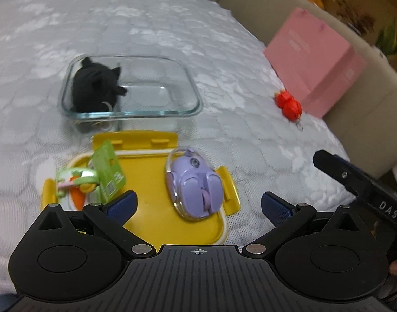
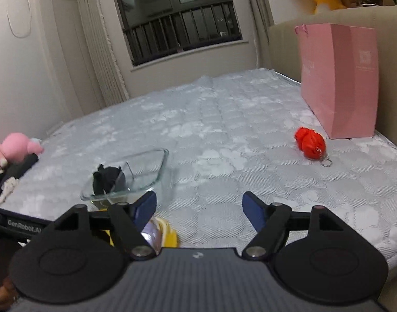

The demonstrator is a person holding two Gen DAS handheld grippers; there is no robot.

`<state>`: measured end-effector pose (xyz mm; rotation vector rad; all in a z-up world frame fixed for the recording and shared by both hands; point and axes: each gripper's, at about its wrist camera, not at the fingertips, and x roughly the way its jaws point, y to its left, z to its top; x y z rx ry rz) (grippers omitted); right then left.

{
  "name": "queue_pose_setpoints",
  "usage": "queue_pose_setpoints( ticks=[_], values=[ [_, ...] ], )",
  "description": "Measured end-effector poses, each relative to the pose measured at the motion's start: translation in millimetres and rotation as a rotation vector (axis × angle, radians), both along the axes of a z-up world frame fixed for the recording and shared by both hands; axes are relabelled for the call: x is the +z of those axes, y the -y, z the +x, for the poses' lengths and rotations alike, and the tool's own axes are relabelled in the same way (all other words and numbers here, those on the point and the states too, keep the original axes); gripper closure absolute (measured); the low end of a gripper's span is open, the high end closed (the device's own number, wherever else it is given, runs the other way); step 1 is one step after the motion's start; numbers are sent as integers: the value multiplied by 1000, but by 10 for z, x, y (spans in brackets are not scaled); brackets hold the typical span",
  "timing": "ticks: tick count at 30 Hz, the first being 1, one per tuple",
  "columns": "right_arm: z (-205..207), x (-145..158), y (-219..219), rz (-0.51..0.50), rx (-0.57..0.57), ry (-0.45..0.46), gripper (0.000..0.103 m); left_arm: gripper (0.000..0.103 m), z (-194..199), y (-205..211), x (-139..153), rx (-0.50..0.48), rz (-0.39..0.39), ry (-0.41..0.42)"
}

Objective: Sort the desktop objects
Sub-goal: 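Withdraw the right tool and move the left tool over the lilac mouse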

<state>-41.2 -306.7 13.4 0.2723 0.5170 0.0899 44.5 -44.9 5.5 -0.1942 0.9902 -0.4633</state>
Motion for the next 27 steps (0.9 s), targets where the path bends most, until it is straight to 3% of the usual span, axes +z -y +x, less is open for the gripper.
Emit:
queue_pose_setpoints(
  ticks=[4,9,12,14,16,21,23,27],
  values=[
    [25,-92,17,11,-37,35,28,0,43,-104,36,43,0,-22],
    [-56,-215,109,-150,132,-69,28,0,74,-38,31,58,-23,-24],
    [-290,-306,256,-209,158,-45,22,0,46,98,-32,70,11,-28],
    [-318,-353,362,-156,157,-68,18,0,19,184,-76,80,38,-33],
    [-309,-332,386,-148,198,-107,27,0,-25,243,-104,61,42,-31],
    [-578,-75,142,-286,230,24,15,0,-90,232,-80,65,67,-19],
    [-643,-48,80,-331,226,55,15,0,-91,193,-57,72,51,-15],
    [-708,-38,256,-312,147,-5,11,0,-36,204,-69,45,33,-32]
  ],
)
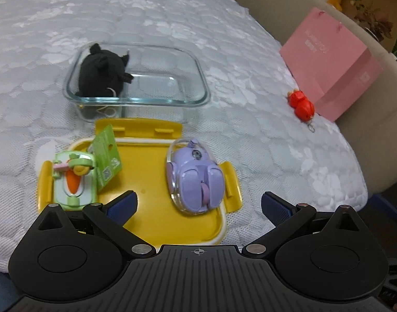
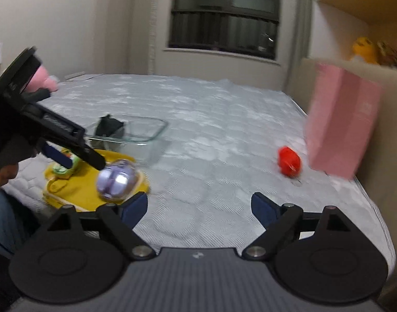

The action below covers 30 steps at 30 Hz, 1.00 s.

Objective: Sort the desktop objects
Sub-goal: 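Withdraw the right tool and move the left tool over the lilac mouse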

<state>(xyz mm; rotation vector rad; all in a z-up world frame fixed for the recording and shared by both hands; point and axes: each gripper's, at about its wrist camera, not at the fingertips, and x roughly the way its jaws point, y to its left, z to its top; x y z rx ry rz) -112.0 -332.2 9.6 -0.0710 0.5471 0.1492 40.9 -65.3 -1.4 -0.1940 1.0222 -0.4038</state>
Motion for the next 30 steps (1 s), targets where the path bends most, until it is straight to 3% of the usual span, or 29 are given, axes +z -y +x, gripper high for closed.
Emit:
queue_pose_setpoints(
  ticks=[3,5,7,13,30],
  values=[
    [-18,-78,138,74,-53,-87,10,0,25,32,-37,-16,-1,-3],
    [2,-127,172,140,-59,-99,10,0,28,35,-79,-7,-9,-9],
    [38,-109,104,112,-32,-112,15,0,35,34,-130,-2,-11,-27],
    [32,-94,-86,45,13,-76,12,0,74,43,-230,17,-32,-75],
    [68,-35,-39,73,-5,-76,11,0,55,90,-165,-17,-18,-53]
  ],
)
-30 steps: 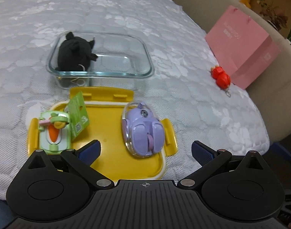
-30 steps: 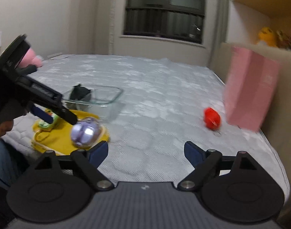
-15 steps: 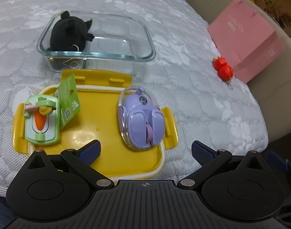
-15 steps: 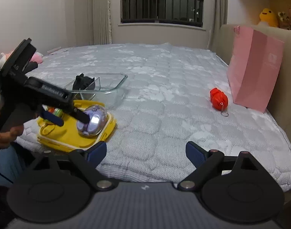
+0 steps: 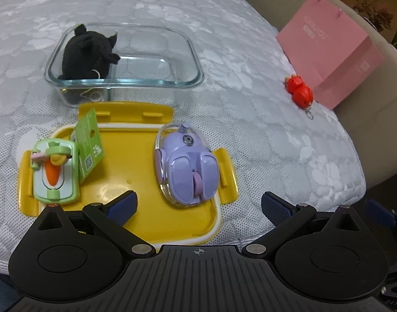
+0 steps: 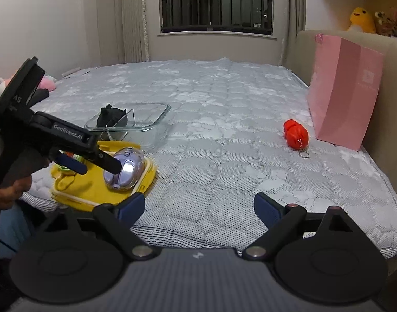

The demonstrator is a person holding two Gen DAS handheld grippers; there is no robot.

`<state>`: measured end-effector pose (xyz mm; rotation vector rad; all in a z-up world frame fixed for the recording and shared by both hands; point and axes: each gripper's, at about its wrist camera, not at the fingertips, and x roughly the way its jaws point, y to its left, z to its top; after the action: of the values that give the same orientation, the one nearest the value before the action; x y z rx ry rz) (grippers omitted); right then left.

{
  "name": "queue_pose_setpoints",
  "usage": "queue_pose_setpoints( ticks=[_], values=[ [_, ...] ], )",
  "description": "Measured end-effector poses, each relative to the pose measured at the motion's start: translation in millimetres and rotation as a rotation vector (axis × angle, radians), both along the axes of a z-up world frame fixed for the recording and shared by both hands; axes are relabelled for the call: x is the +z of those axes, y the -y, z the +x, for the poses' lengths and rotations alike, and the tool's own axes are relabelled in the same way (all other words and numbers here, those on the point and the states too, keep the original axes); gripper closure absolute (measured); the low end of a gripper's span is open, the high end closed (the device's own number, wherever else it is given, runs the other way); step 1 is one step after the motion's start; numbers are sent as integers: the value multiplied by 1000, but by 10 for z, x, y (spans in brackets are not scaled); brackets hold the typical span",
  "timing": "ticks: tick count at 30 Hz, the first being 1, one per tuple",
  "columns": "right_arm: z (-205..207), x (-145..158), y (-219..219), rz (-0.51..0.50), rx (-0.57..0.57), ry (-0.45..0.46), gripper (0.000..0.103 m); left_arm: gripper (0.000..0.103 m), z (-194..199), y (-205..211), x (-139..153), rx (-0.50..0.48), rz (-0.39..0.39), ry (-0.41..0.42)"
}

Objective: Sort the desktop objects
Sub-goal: 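Withdraw the right tool and move the left tool over the lilac mouse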

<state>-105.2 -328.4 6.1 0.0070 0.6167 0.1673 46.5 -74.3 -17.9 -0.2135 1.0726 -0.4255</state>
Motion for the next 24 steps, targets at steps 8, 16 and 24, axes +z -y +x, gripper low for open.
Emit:
queue_pose_setpoints(
  ticks=[8,16,24],
  values=[
    [84,-66,40,12,-5,-21,11,0,211,145,-54,-1,26,6],
    [144,-116,165,71,-25,-58,11,0,319,366,-233,14,110,-21],
    [173,-182,157,89,-2,-95,11,0,354,412,-235,15,123,-9]
  ],
)
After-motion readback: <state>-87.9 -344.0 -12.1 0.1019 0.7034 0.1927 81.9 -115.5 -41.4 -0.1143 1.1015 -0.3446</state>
